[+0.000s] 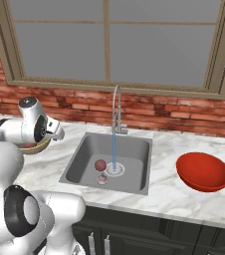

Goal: Pick the onions from the sink and place them in one bowl. Place the garlic in the other bowl. Then turn off the sink faucet.

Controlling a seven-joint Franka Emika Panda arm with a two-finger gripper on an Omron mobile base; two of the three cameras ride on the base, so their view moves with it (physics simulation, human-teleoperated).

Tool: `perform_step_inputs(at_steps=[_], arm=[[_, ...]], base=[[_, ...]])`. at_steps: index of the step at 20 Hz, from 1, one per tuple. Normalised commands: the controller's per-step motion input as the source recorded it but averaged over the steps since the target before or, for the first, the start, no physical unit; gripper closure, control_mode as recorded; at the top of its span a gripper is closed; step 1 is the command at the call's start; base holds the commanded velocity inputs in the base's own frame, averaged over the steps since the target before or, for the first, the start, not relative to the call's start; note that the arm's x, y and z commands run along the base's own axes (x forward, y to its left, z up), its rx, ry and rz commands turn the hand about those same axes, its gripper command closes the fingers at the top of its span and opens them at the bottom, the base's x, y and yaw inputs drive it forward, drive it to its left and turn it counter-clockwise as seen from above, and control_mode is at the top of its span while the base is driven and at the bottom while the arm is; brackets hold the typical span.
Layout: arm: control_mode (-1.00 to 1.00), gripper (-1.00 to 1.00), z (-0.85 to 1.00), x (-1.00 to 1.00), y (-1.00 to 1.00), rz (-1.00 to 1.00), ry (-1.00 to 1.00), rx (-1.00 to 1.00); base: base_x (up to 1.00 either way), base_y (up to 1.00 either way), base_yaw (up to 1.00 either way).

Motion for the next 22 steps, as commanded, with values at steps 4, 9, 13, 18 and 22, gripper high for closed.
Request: perform_step_inputs(at_steps=[4,9,13,18,22], arm=[[-1.0,-1.0,0.04,-0.03,-0.54,-0.17,0.01,0.0],[-1.0,-1.0,0.06,0.0,-0.59,-0.14,0.02,0.0],[-1.0,-1.0,0.0,0.0,-0.56,-0.11,0.02,0.0],[-1.0,-1.0,0.0,0.0,-0.53,-0.07,0.04,0.0],[-1.0,-1.0,0.0,0.0,-0.45,-0.04,0.07,0.0]], base=[[0.0,0.0,0.0],[0.0,0.0,0.0],[0.0,0.0,0.0],[0.0,0.0,0.0],[0.0,0.0,0.0]])
